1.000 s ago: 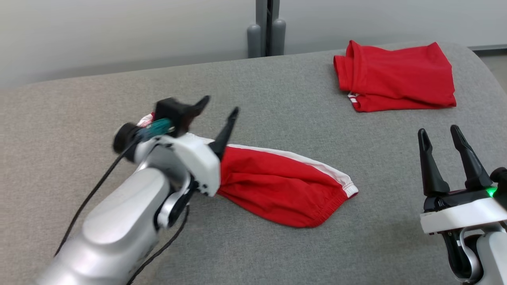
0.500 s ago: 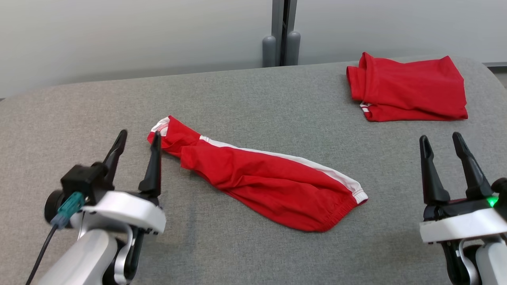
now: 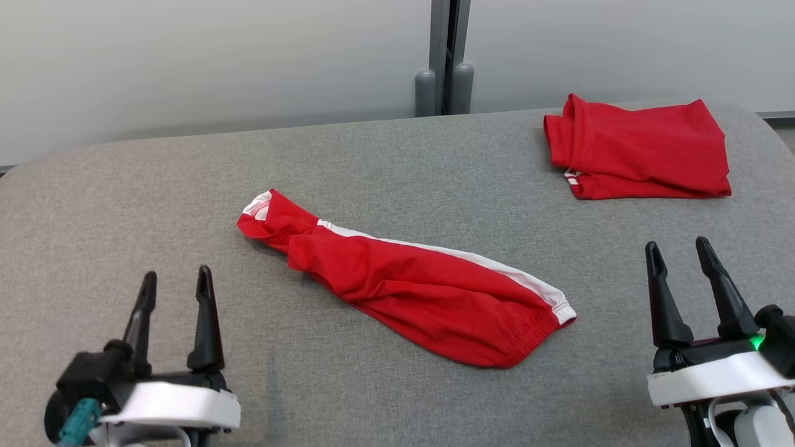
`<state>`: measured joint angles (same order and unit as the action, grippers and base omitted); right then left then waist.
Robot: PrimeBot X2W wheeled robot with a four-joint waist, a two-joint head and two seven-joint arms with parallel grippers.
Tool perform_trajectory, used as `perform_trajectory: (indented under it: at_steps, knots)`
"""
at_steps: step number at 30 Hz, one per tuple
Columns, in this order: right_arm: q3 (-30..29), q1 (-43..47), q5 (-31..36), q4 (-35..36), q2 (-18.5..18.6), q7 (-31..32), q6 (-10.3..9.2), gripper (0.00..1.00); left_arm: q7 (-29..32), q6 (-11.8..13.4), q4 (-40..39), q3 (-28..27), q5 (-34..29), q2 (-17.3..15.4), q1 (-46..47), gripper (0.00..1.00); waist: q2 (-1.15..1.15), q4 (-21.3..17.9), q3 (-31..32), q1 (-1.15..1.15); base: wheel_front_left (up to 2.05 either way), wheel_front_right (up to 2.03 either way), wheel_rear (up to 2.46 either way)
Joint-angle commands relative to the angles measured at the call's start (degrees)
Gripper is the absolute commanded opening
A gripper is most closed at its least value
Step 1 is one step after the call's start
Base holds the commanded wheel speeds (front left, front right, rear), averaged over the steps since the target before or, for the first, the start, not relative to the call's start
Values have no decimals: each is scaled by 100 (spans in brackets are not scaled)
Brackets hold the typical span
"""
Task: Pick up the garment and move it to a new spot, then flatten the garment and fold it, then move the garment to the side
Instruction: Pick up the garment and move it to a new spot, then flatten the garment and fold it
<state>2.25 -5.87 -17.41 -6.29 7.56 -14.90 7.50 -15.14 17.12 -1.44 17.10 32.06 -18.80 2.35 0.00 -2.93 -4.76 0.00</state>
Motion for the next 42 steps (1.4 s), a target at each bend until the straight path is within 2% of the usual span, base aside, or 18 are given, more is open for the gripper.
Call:
perform_trajectory:
  at_steps: [1, 7, 19, 42]
  knots:
    - [-4, 65, 26, -1, 6, -22, 0, 100, -8, -71, -13, -77, -87, 83, -114, 100, 0, 1, 19, 0, 0, 0, 0]
    - [-15, 107, 41, -34, -20, -22, 0, 100, -9, -368, 105, -417, -394, 432, -317, 100, 0, -16, 63, 0, 0, 0, 0]
    - [3, -20, 16, -66, 27, -22, 1, 100, -9, -747, 286, -799, -738, 748, -271, 100, 0, -78, 17, 0, 0, 0, 0]
    - [97, -78, -31, -108, 33, -22, 0, 100, -9, -1064, 527, -1064, -1014, 958, -151, 100, 0, -116, -19, 0, 0, 0, 0]
